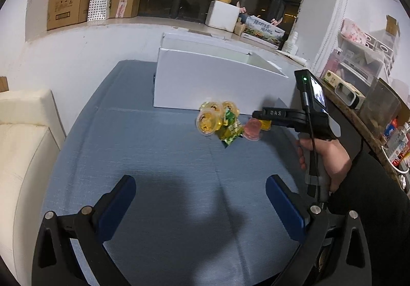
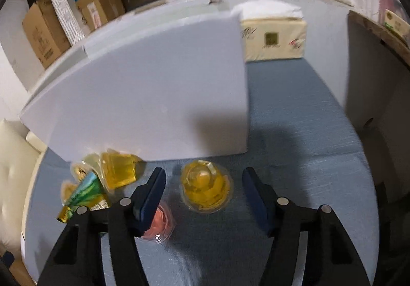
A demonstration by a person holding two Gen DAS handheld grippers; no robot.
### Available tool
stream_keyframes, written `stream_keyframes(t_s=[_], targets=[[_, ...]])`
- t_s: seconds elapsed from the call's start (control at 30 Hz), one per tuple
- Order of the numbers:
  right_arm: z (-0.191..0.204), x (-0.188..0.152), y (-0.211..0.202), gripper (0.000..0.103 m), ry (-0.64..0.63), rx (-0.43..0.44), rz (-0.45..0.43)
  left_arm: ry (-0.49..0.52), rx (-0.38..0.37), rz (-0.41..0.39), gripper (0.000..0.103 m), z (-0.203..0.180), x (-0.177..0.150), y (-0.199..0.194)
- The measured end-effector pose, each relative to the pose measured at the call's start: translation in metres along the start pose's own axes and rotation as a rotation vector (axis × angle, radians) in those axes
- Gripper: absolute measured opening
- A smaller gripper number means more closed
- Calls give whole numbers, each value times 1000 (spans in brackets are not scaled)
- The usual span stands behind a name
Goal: Organize snacks
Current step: 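Grasp the large yellow jelly cup with the right tool, then grasp a yellow cartoon jelly cup and green garlic packet with the left tool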
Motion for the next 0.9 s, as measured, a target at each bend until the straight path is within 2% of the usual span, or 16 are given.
stream_keyframes(t_s=[0.03, 0.3, 0.53, 0.73, 0.9], targets=[[0, 0, 0, 40, -17, -16, -6, -4, -1, -1, 103, 1, 1, 1], [3, -7, -12, 39, -52, -4, -35, -20, 4, 2, 103, 5, 4, 7], [11, -22, -49, 39, -105, 15, -95, -7, 5, 3, 103, 2, 8, 12], [18, -47, -96, 39, -147, 57, -148, 41, 21, 22, 103, -5, 25, 40], [14, -62, -121, 39, -137, 96, -163, 88, 52, 54, 103, -12, 50, 79]])
Point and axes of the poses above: each gripper's, at about its wrist camera, not at the fingertips, and y roughly the way its jaws point, z to its left, x to its top, the point moved 4 cm from there along y, roughly the way its jaws point, and after that the axes turned 4 degrees about y, right-handed, at the moved point
